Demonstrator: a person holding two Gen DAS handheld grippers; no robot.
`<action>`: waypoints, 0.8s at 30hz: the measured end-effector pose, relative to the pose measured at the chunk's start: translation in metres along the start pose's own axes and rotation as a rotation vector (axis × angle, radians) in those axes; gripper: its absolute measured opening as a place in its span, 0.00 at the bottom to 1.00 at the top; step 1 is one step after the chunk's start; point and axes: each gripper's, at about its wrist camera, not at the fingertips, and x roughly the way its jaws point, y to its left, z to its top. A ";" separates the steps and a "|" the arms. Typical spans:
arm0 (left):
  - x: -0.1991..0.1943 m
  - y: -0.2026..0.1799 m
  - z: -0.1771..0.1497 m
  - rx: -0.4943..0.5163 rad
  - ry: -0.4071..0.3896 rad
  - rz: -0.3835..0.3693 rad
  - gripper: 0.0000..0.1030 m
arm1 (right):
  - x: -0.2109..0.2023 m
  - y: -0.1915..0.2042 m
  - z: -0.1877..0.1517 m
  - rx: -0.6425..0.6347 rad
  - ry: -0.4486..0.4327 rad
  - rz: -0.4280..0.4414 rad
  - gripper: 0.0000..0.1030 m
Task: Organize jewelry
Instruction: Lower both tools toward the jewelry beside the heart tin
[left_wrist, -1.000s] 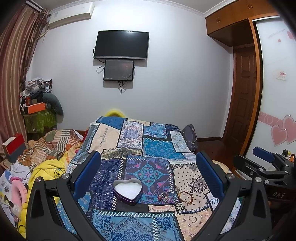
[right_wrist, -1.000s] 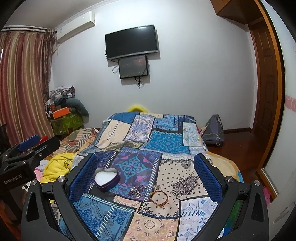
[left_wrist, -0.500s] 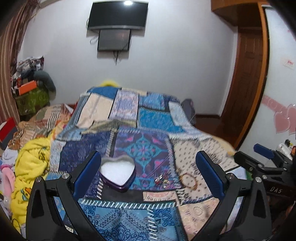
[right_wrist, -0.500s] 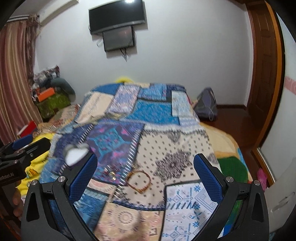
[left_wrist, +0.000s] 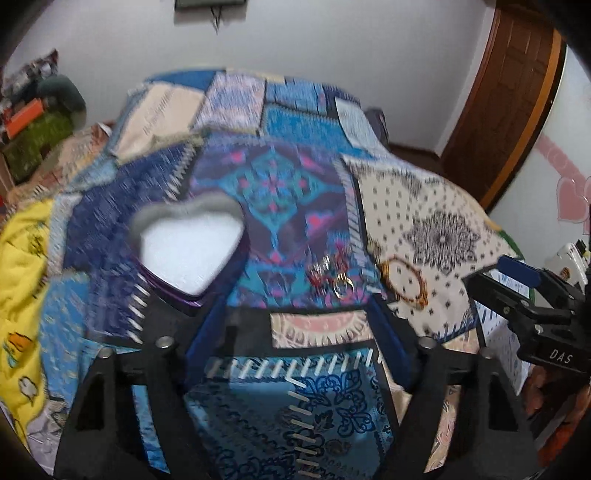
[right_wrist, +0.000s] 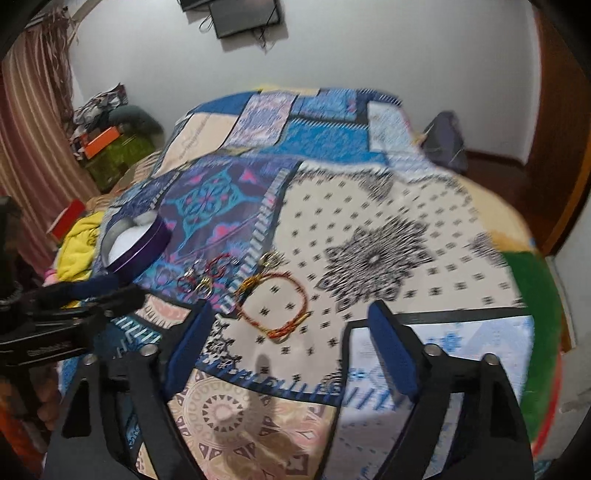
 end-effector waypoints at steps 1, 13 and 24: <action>0.006 0.001 -0.001 -0.007 0.020 -0.018 0.62 | 0.003 0.000 0.000 0.002 0.010 0.017 0.72; 0.042 0.000 0.004 -0.012 0.092 -0.095 0.25 | 0.035 0.002 0.003 -0.024 0.092 0.086 0.69; 0.059 0.002 0.011 -0.015 0.094 -0.113 0.08 | 0.040 0.008 0.010 -0.044 0.087 0.092 0.69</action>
